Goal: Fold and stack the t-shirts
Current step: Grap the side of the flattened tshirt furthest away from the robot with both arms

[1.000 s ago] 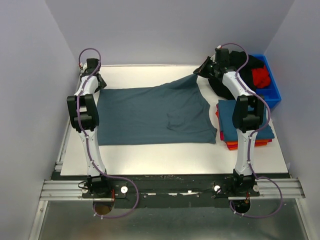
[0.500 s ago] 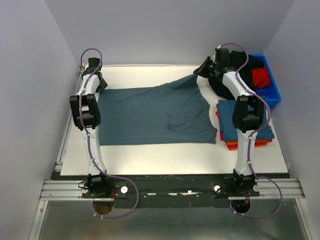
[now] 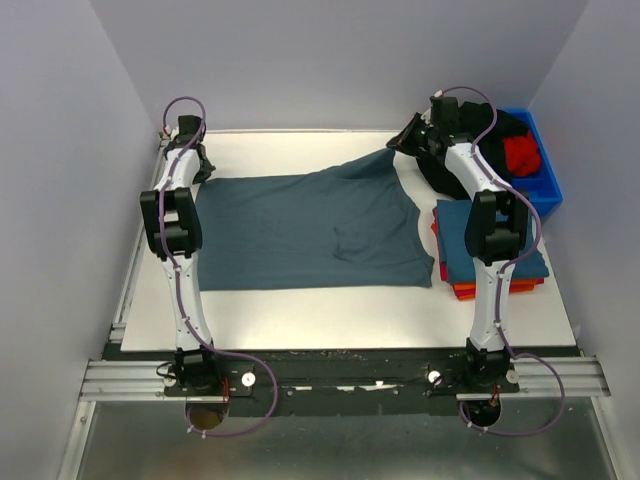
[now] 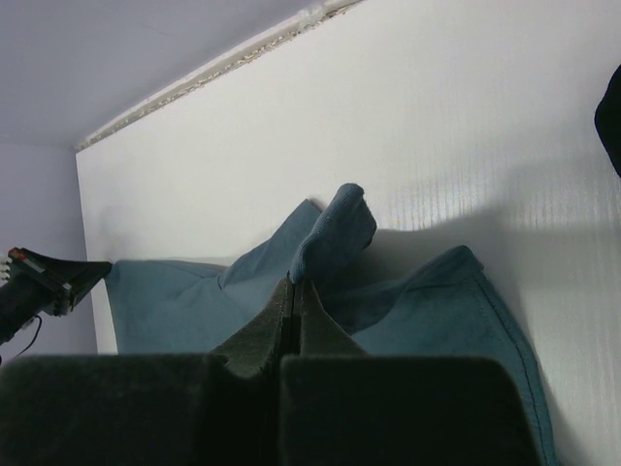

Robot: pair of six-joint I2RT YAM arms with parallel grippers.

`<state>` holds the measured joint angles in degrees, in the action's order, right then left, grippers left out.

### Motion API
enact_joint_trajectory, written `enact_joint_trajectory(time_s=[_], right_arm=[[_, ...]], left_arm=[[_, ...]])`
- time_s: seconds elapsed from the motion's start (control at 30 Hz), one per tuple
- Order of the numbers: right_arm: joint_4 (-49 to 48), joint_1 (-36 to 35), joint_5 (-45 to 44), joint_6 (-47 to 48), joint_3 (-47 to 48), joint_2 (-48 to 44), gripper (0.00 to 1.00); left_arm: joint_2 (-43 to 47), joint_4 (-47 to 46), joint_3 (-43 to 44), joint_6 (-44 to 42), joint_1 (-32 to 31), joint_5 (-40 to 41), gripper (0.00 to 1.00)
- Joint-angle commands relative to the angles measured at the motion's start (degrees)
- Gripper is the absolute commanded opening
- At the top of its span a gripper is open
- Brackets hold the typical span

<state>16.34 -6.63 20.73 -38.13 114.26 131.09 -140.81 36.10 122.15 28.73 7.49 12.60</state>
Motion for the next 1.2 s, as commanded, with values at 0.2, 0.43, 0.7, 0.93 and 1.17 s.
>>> enact_joint_trajectory(time_s=[0.2,0.43,0.7,0.93,1.17], right_arm=[[1.2,0.9,1.9,0.5,0.5,-2.4,0.01],[0.9,0.9,2.6,1.0,-3.9,-5.1,0.01],[1.4,0.4,2.4,2.9,-9.4,-10.1,0.01],[1.3,-0.7,0.5,4.3,-16.8,-16.4,0.01],[1.2,-2.2,-1.7,5.6,-24.6,-23.8,0.01]], left_arm=[[10.0,-10.6,-13.2,-2.5,-0.4,2.9,0.00],[17.8,-19.4,-24.0,-2.9,-0.3,3.5,0.00],[23.4,-22.6,-30.4,-2.6,0.3,4.7,0.00],[28.8,-26.9,-38.0,-2.2,0.3,4.3,0.00],[35.1,-29.4,-44.8,-1.4,0.3,7.8,0.00]])
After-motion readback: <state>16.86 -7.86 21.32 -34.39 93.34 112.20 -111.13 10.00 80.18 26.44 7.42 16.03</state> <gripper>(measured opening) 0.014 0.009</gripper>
